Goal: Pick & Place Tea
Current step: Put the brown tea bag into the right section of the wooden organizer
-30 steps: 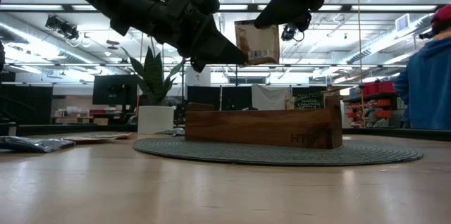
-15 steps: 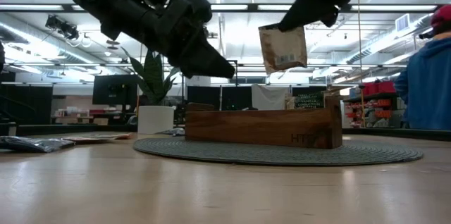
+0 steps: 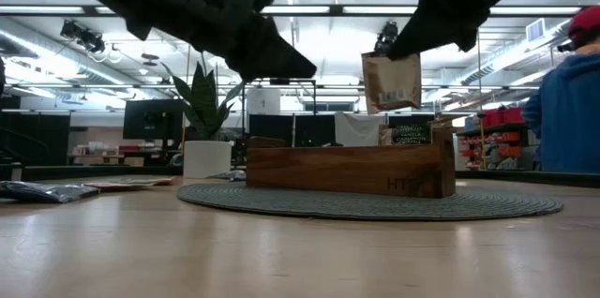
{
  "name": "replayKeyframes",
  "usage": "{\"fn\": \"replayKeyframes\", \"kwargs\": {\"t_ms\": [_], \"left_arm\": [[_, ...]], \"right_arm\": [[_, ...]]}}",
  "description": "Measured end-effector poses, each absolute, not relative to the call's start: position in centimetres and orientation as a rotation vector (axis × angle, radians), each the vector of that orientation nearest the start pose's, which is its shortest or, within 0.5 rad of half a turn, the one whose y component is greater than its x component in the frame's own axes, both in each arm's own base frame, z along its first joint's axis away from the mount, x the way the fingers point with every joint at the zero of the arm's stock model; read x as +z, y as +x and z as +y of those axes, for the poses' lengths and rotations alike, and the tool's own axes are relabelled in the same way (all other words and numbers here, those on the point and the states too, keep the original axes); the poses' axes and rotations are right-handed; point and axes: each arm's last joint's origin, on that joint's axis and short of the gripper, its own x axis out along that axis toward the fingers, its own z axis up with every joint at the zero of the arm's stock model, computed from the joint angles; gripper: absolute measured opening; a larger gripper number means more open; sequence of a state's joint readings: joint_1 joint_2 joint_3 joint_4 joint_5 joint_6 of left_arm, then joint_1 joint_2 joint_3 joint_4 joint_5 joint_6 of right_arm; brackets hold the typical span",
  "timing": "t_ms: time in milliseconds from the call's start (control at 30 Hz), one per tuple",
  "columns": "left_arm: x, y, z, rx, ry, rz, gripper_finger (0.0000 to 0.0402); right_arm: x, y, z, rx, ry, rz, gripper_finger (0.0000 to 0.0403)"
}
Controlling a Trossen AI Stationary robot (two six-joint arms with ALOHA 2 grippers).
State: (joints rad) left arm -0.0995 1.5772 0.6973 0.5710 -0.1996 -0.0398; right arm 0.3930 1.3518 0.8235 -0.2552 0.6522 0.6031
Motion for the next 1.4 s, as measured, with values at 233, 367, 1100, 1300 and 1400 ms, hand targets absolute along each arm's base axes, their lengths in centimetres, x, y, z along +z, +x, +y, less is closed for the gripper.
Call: {"fn": "replayKeyframes", "kwargs": {"t_ms": [233, 367, 1100, 1300, 1400], "left_arm": [[18.6, 28.4, -2.4, 0.093, -0.015, 0.163, 0.0069], [18.9, 26.4, -2.3, 0.093, -0.034, 0.112, 0.0069], [20.3, 23.2, -2.0, 0.088, -0.038, 0.025, 0.0069], [20.3, 23.2, -2.0, 0.088, -0.037, 0.023, 0.0069], [20.3, 23.2, -2.0, 0.088, -0.036, 0.025, 0.0069]], "right_arm": [[20.9, 24.6, 9.1, -0.453, 0.224, 0.572, 0.0000], [20.9, 24.6, 9.1, -0.490, 0.238, 0.531, 0.0000], [17.9, 25.3, 9.4, -0.540, 0.253, 0.579, 0.0000], [16.5, 25.3, 9.4, -0.539, 0.247, 0.594, 0.0000], [16.1, 25.4, 9.5, -0.542, 0.246, 0.607, 0.0000]]}}
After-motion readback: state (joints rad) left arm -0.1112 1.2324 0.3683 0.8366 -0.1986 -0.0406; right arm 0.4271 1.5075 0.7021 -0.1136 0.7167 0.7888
